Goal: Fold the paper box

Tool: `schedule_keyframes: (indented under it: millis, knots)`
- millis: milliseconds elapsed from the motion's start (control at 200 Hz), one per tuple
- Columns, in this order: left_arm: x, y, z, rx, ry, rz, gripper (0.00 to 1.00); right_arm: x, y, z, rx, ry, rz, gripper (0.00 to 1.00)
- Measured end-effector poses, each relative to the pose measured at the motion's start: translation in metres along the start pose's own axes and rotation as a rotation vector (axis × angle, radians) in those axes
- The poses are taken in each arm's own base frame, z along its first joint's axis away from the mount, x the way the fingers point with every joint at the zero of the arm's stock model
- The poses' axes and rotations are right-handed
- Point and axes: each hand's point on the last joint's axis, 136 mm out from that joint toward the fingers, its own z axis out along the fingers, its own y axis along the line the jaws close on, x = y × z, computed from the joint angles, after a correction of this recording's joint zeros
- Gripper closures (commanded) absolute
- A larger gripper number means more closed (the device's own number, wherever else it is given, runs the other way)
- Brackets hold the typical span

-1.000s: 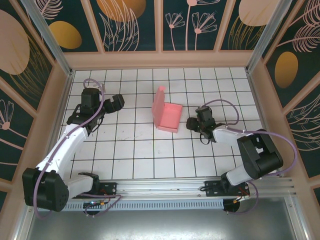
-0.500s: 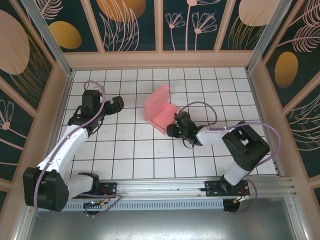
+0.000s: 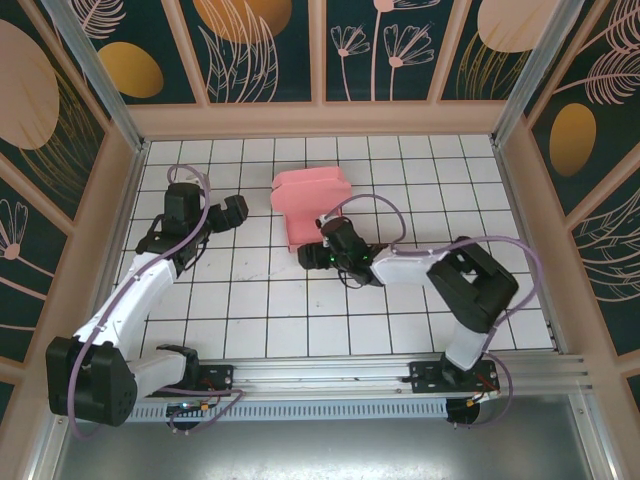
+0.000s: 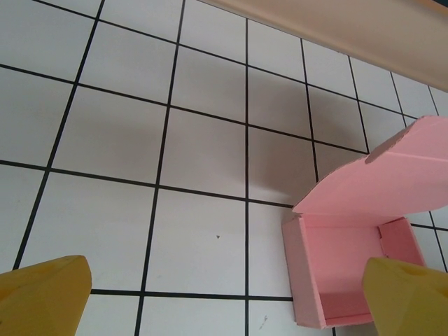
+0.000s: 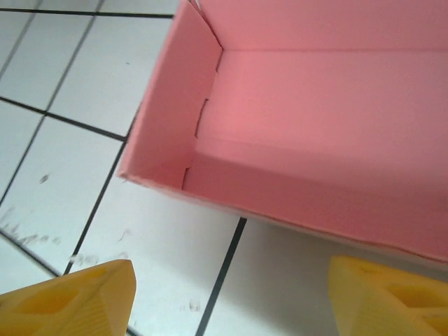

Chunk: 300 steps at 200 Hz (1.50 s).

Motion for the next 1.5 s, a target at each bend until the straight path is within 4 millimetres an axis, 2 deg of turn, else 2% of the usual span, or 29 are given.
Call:
schedule_keyframes:
  millis: [80,180,235,320,405,490,586,666,791,881,996,1211,1251,1301,1436,1501]
  knots:
    - [0.0,-0.007,0.003,0.036,0.01,0.002,0.01,-0.018,-0.004,-0.023,-0.022,-0.054,-0.023,0.25]
    - [-0.003,-0.014,0.016,0.06,0.038,0.022,0.01,-0.058,-0.021,-0.056,-0.027,-0.161,-0.037,0.24]
    - [-0.013,-0.02,0.024,0.067,0.043,0.053,0.01,-0.08,-0.037,-0.073,-0.008,-0.223,-0.038,0.24]
    - [-0.036,-0.033,0.034,0.089,0.023,0.11,0.04,-0.103,-0.06,-0.092,0.032,-0.288,-0.041,0.23]
    - [-0.06,-0.056,0.04,0.16,0.01,0.216,0.05,-0.111,-0.079,-0.104,0.067,-0.31,-0.041,0.23]
    - [-0.079,-0.078,0.048,0.226,0.017,0.323,0.09,-0.11,-0.089,-0.108,0.089,-0.309,-0.045,0.23]
    - [-0.084,-0.095,0.062,0.288,0.057,0.427,0.13,-0.103,-0.092,-0.108,0.09,-0.296,-0.048,0.23]
    - [-0.073,-0.104,0.076,0.325,0.124,0.496,0.14,-0.093,-0.094,-0.106,0.087,-0.275,-0.045,0.23]
    - [-0.038,-0.119,0.097,0.372,0.262,0.613,0.15,-0.077,-0.099,-0.101,0.091,-0.239,-0.034,0.23]
    - [-0.01,-0.129,0.107,0.398,0.359,0.683,0.27,-0.073,-0.1,-0.1,0.092,-0.23,-0.032,0.23]
    - [0.016,-0.131,0.116,0.407,0.464,0.731,0.36,-0.072,-0.1,-0.1,0.092,-0.23,-0.032,0.23]
    - [0.029,-0.102,0.116,0.323,0.581,0.806,0.49,-0.072,-0.1,-0.1,0.092,-0.23,-0.032,0.23]
    - [0.03,-0.097,0.115,0.304,0.591,0.821,0.56,-0.072,-0.1,-0.1,0.092,-0.23,-0.032,0.23]
    - [0.031,-0.091,0.114,0.281,0.607,0.835,0.59,-0.072,-0.1,-0.1,0.092,-0.23,-0.032,0.23]
    - [0.034,-0.086,0.112,0.267,0.627,0.861,0.67,-0.072,-0.1,-0.1,0.092,-0.23,-0.032,0.23]
    - [0.034,-0.086,0.112,0.268,0.629,0.862,0.77,-0.072,-0.1,-0.1,0.092,-0.23,-0.032,0.23]
